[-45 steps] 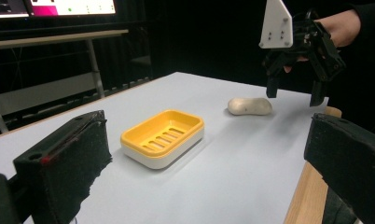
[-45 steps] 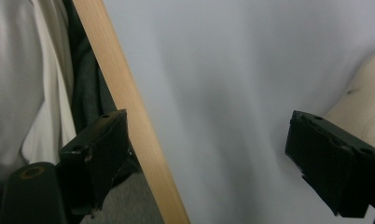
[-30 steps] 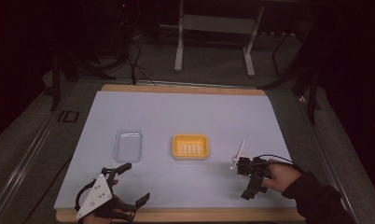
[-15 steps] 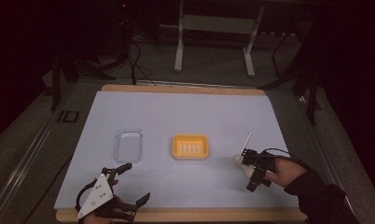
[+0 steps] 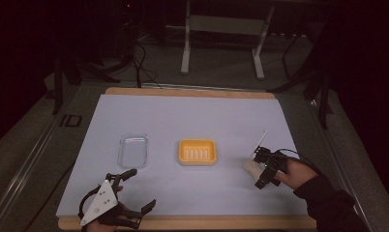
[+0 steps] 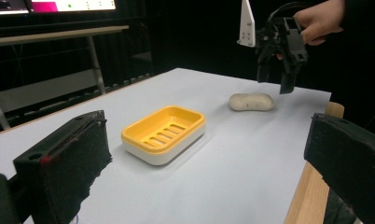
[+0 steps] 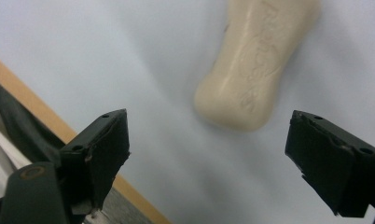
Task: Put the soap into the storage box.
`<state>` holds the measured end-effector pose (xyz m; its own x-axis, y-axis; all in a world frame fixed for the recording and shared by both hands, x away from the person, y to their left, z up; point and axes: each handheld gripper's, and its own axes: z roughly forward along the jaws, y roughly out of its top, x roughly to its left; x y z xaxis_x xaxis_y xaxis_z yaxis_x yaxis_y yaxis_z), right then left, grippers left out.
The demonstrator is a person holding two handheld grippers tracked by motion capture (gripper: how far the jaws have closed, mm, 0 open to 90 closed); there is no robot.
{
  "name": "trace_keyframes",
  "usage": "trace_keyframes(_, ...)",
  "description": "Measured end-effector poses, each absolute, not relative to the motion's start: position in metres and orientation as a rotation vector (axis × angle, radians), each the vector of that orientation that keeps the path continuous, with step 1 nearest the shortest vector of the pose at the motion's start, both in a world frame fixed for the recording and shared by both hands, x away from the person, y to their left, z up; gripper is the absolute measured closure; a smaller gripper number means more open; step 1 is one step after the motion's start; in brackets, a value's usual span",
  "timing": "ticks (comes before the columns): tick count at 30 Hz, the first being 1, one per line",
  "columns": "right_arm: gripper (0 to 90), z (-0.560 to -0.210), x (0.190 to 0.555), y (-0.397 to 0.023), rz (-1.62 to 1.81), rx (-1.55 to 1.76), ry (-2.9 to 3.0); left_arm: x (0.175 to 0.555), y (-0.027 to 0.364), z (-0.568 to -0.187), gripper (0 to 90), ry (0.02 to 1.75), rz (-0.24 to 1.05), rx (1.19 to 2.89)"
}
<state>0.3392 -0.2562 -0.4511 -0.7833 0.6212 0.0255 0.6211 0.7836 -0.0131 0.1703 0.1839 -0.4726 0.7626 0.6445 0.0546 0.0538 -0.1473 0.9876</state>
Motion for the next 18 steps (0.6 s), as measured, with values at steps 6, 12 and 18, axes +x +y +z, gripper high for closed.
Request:
trace_keyframes(6, 13.7, -0.454, 0.344, -0.261, -0.057, -1.067, -2.948, 0.171, 0.184, -0.473, 0.4, 0.564, 0.564, 1.66)
trace_keyframes(12, 13.7, -0.458, 0.347, -0.264, -0.137, -1.098, -2.956, 0.171, 0.184, -0.473, 0.3, 0.565, 0.555, 1.653)
trace_keyframes(18, 14.1, -0.462, 0.347, -0.264, -0.199, -1.127, -2.96, 0.171, 0.184, -0.473, 0.3, 0.567, 0.554, 1.651)
